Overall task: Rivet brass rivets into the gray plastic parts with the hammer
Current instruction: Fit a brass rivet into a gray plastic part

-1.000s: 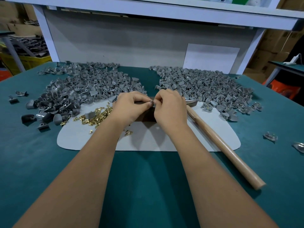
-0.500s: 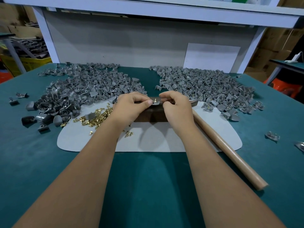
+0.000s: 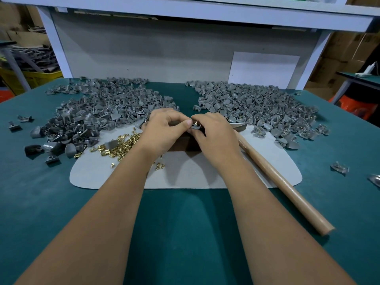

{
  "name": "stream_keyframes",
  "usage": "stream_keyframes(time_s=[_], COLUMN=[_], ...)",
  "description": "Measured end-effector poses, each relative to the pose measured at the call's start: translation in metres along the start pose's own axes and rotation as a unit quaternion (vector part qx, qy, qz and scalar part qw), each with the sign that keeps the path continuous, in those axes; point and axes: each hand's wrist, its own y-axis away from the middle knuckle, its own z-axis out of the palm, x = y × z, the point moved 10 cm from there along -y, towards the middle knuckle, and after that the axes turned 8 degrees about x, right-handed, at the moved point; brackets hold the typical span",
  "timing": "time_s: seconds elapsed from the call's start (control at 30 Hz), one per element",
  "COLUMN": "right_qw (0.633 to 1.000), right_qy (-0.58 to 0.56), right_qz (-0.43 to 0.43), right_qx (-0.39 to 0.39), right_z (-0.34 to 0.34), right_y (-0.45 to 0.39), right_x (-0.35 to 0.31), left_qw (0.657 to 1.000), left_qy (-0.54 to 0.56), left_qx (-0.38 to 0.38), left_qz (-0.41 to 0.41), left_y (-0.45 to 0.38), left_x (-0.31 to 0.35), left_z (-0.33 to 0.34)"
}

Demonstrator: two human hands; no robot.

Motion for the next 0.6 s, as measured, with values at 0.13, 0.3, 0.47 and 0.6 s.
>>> stream_keyframes(time_s=[0.13, 0.3, 0.47, 0.6], right_qw=[1.000, 0.999, 1.000, 1.000], right_qy=[-0.016, -0.040, -0.017, -0.007], right_qz=[0.000, -0.003, -0.013, -0.017], right_qx=[0.001, 0.008, 0.012, 0.007], right_z=[0.002, -0.001, -0.002, 0.000], right_y=[0.000, 0.002, 0.001, 0.001], right_x=[0.001, 0.000, -0.001, -0.003], left_qw=[1.000, 1.000, 0.999, 0.999], left_qy=[0.028, 0.018, 0.035, 0.051], left_qx=[-0.009, -0.004, -0.009, -0.011], left_qz=[-0.002, -0.004, 0.021, 0.014], left_y=[0.002, 0.000, 0.004, 0.004], left_x=[0.002, -0.002, 0.008, 0.006], left_z=[0.001, -0.001, -0.001, -0.001])
